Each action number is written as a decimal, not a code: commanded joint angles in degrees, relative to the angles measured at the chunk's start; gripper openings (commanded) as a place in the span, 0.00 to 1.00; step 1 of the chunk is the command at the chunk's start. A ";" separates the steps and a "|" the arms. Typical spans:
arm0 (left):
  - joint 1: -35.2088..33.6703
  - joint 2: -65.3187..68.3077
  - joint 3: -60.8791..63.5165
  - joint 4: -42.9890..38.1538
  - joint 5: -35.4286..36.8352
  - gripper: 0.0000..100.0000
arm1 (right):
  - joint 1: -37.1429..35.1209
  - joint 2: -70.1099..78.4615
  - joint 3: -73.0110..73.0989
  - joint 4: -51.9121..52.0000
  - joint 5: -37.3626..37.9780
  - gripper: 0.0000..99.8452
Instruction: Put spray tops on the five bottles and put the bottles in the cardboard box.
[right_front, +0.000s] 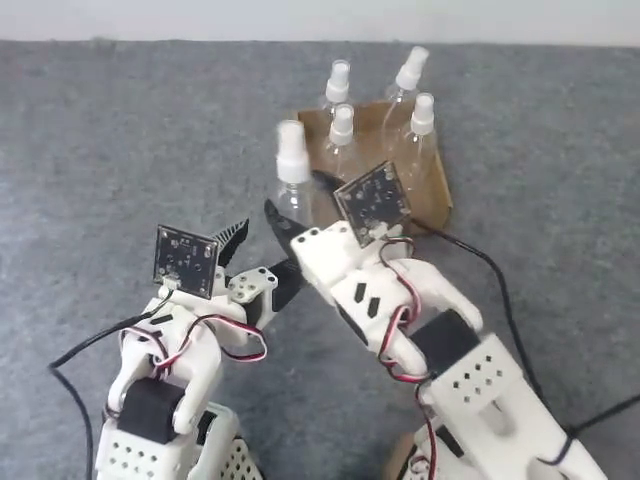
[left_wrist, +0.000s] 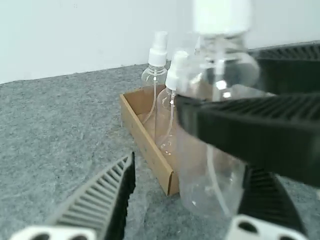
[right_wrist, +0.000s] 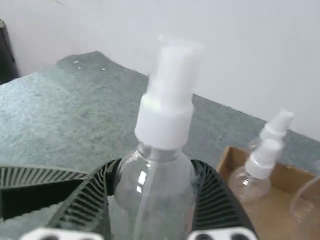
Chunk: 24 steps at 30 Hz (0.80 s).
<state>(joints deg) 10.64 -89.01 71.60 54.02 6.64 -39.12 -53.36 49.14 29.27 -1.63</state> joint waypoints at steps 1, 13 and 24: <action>-0.62 0.09 -0.22 -1.58 0.09 0.32 | 3.30 -3.91 -3.08 3.03 1.23 0.01; -0.70 -0.26 0.66 -1.05 0.09 0.30 | 9.36 -2.95 -3.08 2.68 6.15 0.01; -16.62 -0.44 1.98 4.22 -4.66 0.23 | 18.77 15.43 -2.64 -20.53 6.15 0.01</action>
<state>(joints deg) -0.88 -88.92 73.01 57.80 2.77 -21.19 -40.35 49.05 13.89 3.82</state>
